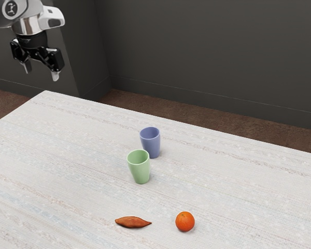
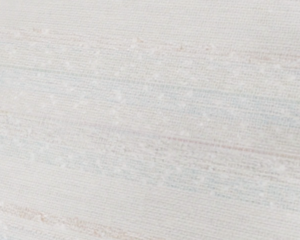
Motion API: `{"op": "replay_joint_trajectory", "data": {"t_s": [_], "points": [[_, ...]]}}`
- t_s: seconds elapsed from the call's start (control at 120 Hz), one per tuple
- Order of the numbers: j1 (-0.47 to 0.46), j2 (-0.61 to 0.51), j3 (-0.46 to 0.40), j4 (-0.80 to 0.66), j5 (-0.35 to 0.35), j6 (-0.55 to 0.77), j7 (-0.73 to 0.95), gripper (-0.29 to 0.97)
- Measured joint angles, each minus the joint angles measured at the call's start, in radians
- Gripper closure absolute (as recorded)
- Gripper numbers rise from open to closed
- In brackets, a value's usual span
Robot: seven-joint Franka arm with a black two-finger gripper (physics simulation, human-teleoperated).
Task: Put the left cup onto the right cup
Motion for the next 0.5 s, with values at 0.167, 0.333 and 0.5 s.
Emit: {"op": "replay_joint_trajectory", "data": {"t_s": [0.167,0.333,0.5], "points": [[0.001,0.029,0.000,0.024,0.001,0.005,0.016,0.00],[-0.002,0.117,-0.022,0.079,-0.018,0.039,0.029,0.00],[-0.022,0.234,-0.034,0.088,-0.090,0.099,0.039,0.00]]}}
